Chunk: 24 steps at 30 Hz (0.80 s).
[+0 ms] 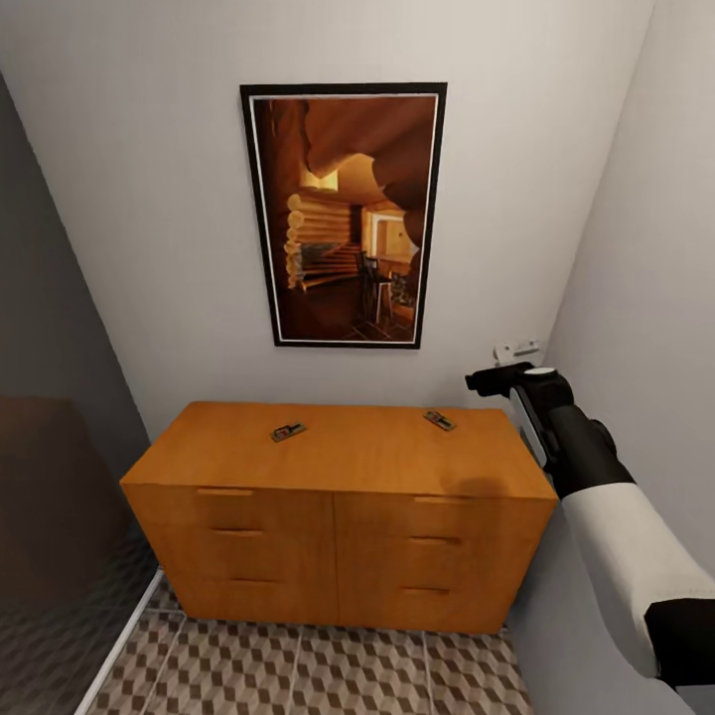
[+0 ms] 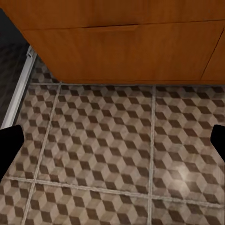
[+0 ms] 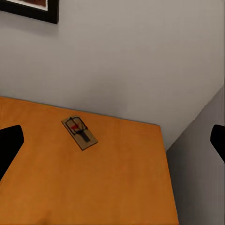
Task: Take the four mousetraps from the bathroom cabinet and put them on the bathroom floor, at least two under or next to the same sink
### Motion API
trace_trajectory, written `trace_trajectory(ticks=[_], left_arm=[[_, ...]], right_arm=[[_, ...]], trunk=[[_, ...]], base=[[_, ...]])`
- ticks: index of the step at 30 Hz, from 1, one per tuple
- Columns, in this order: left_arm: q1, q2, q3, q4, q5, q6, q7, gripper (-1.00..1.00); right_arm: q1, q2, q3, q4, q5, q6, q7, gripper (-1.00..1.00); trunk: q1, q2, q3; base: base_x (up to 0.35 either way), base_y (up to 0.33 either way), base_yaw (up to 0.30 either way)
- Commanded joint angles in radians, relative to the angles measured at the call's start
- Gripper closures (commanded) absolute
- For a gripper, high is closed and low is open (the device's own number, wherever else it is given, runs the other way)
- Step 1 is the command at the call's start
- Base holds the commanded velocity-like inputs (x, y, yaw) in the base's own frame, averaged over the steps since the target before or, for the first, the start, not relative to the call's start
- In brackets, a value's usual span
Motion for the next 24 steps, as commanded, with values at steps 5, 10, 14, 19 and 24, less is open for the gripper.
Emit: trace_trajectory(ticks=[5,10,14,19,24], left_arm=[[-0.001,-0.001,-0.008,0.004,0.010,-0.006,0.000,-1.00],[-0.001,-0.001,-0.008,0.004,0.010,-0.006,0.000,-1.00],[-0.001,-0.001,-0.009,0.004,0.010,-0.006,0.000,-1.00],[0.000,-0.001,-0.009,0.004,0.010,-0.006,0.000,-1.00],[0.002,-0.001,-0.008,0.004,0.010,-0.006,0.000,-1.00]], right_arm=[[0.000,-0.003,0.001,0.024,0.008,0.003,0.063,-1.00],[0.000,-0.005,0.001,0.060,0.008,0.001,0.137,-1.00],[0.001,-0.008,0.000,0.081,0.008,0.000,0.167,-1.00],[0.001,-0.019,0.001,0.096,0.008,-0.002,0.199,-1.00],[0.002,-0.037,0.001,0.100,0.008,-0.002,0.245,-1.00]], trunk=[[0.001,-0.002,-0.002],[0.001,-0.002,-0.002],[0.001,-0.002,-0.002],[0.001,-0.002,-0.002],[0.001,-0.002,-0.002]], base=[[0.184,0.000,0.000],[0.052,0.000,0.000],[0.017,0.000,0.000],[0.006,0.000,0.000],[0.001,0.000,0.000]])
